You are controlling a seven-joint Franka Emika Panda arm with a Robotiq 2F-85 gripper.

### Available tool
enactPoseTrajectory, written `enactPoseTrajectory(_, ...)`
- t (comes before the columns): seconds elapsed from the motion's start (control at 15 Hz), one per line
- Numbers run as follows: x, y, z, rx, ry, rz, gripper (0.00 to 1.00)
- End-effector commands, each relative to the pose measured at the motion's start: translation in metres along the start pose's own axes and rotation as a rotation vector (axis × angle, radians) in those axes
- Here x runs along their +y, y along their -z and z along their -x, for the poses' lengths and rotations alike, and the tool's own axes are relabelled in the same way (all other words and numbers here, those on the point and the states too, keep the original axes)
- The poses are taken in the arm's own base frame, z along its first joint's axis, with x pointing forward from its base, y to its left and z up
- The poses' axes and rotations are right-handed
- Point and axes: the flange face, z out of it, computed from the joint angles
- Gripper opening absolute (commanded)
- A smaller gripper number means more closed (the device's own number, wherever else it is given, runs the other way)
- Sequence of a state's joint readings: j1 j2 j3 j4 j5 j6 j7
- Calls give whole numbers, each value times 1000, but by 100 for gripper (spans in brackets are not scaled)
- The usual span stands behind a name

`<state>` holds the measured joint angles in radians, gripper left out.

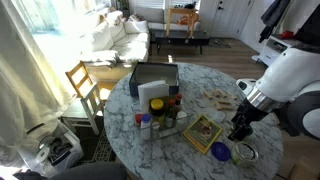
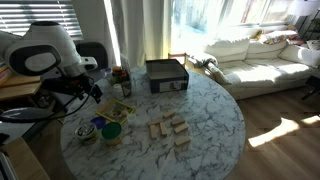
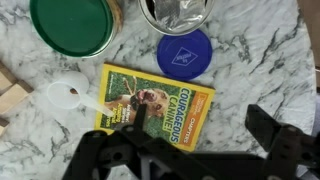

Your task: Put the blue lid on top of the yellow tin on the left.

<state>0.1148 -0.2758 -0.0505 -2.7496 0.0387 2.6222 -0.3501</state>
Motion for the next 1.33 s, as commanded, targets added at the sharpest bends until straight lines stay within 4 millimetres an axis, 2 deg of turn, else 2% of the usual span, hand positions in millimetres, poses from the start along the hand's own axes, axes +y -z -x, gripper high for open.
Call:
enactPoseTrajectory(0.0,0,0,0,-1,1,0,100)
enactPoseTrajectory(0.13,-2,-3,-1,1,14,-9,100)
enactPoseTrajectory(0.4,-13,-24,-2,-33,48,-20,100)
enactPoseTrajectory(0.87,-28,-77,1,-73,104,-30,100)
enactPoseTrajectory(0.93,-29,-80,-2,-46,100,-23,100)
enactPoseTrajectory(1.0,-26,-63,0,-67,84,-20,100)
enactPoseTrajectory(1.27,-28,-77,-1,-58,91,-17,100)
